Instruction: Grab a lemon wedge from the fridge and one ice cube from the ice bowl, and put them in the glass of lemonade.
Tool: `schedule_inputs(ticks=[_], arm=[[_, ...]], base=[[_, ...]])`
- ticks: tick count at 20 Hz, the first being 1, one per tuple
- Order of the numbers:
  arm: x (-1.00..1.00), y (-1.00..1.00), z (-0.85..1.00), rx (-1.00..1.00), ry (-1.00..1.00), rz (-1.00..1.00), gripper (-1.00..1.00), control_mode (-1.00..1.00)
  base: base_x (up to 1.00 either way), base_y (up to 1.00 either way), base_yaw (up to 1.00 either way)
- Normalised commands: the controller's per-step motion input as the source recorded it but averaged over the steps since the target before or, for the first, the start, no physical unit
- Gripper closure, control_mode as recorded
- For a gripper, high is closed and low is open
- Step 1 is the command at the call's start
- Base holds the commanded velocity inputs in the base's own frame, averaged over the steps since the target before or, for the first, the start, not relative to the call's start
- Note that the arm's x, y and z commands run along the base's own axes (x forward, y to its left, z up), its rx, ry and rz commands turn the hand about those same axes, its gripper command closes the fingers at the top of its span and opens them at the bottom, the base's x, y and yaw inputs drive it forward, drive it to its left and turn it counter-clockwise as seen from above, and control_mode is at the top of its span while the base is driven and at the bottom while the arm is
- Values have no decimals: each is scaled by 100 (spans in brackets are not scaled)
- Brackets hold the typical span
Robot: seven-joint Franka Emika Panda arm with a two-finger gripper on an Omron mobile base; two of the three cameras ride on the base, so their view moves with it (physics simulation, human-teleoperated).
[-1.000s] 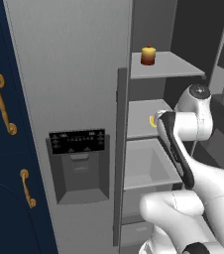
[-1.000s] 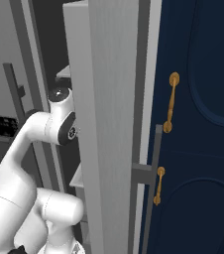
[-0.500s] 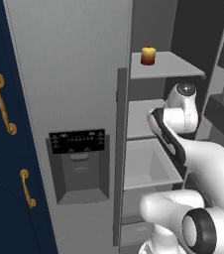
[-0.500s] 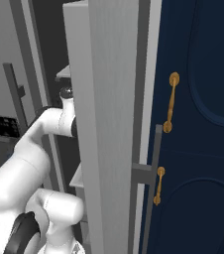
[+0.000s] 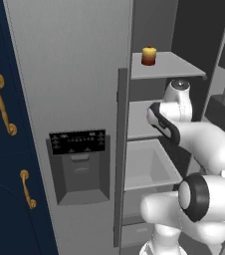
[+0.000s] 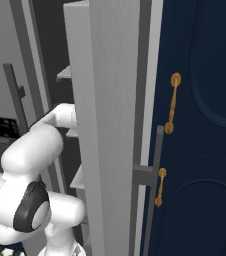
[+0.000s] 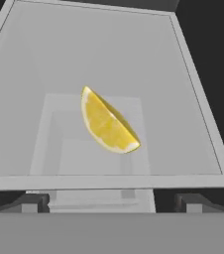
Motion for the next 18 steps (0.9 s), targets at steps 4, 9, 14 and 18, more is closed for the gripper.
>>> schedule_inputs(ticks=[4, 9, 14, 18], arm=[[26, -5, -39, -1, -2, 5, -100, -100], [56, -7, -3, 0, 0, 6, -100, -100], [39, -8, -17, 0, 0, 8, -100, -100], [20, -6, -26, 0, 0, 9, -100, -100]], base=[[0, 0, 0], [0, 0, 0], [0, 0, 0], [0, 0, 0]])
